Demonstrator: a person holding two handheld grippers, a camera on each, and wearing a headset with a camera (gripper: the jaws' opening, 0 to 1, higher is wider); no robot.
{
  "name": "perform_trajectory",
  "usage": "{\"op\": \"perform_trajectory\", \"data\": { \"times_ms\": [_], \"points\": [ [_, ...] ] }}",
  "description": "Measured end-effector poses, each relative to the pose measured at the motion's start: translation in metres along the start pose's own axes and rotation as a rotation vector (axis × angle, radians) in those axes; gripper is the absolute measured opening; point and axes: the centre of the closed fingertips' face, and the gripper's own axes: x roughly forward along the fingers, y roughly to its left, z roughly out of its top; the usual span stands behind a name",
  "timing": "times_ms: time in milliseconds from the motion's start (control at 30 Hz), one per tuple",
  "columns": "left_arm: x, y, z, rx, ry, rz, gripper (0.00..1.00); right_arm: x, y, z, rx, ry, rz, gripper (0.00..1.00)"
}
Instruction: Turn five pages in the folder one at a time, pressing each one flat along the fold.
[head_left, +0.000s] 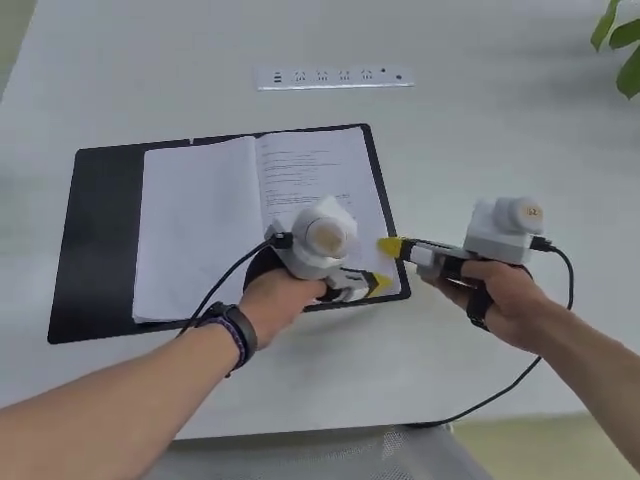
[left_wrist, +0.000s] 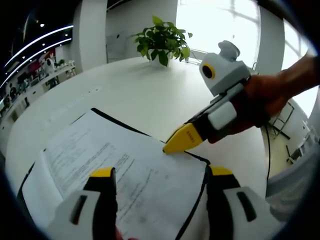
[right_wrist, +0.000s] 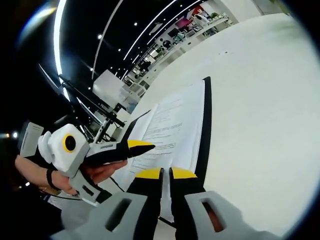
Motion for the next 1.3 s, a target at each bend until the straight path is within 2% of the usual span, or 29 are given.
{"op": "perform_trajectory", "data": {
  "times_ms": [233,400,833,1300],
  "points": [
    [-0.015,0.013,0.005,-0.004,-0.022,0.023,0.73,0.002,0.007,0.003,0.004,-0.002,0.008,0.0],
    [-0.026,0.017,0.003,-0.01,-0.03,0.037,0.73,0.005,0.014,0.006,0.012,-0.007,0.017,0.0],
    [-0.06,0.032,-0.014,-0.045,-0.042,0.071,0.73,0.015,0.035,0.012,0.047,-0.025,0.045,0.0],
    [-0.109,0.055,-0.026,-0.06,-0.076,0.132,0.73,0.041,0.082,0.015,0.007,-0.024,0.105,0.0]
  ]
}}
